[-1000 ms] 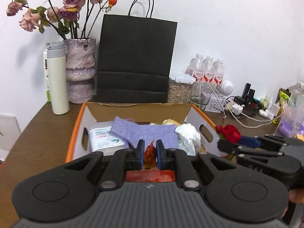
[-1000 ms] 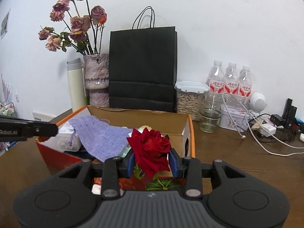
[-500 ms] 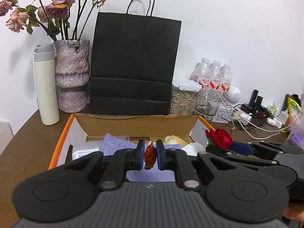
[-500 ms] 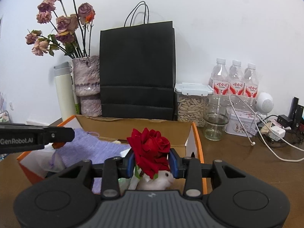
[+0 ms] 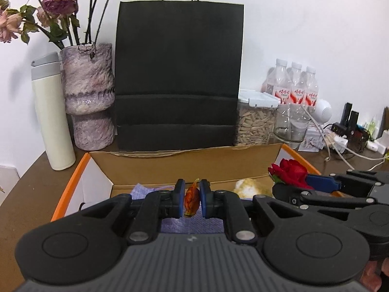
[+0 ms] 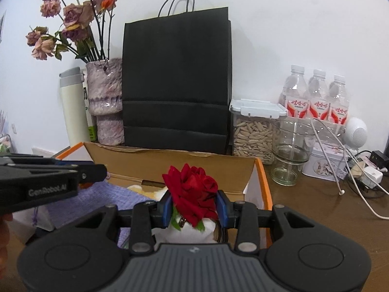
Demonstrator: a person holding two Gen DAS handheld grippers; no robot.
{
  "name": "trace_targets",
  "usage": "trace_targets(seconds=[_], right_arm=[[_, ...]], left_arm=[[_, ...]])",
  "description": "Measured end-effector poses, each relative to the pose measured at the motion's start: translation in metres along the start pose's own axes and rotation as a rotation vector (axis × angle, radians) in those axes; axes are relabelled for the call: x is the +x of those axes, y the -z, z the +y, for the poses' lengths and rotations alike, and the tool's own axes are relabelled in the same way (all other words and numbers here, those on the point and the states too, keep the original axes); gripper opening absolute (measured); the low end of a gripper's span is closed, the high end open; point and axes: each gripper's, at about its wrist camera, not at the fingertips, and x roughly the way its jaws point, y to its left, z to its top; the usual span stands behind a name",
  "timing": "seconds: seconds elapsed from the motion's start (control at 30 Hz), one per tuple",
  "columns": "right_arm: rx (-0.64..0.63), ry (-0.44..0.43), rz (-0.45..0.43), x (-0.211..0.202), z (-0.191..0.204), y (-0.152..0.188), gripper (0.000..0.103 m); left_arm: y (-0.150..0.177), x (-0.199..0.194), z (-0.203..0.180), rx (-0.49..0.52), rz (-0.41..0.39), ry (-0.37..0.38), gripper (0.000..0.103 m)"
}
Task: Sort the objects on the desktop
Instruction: 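Carry the orange item and red rose up over the box with both tools, then open both tools to drop the orange item and rose into the box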
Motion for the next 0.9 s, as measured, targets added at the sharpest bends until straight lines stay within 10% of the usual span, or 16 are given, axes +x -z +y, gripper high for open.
trace_targets(seconds=[0.27, 0.6, 0.9], right_arm=[[-0.009, -0.007, 0.007, 0.008, 0.002, -0.001, 0.039], [0.024, -0.019, -0.045, -0.008, -0.001, -0.006, 0.092], [0.036, -0.021, -0.068, -0.02, 0.001, -0.011, 0.103]], left_arm=[[0.0, 0.008, 0.004, 0.014, 0.006, -0.027, 0.019], [-0.007, -0.015, 0.003, 0.04, -0.108, -0.094, 0.103], [-0.011, -0.029, 0.005, 0.008, -0.134, -0.091, 0.103]])
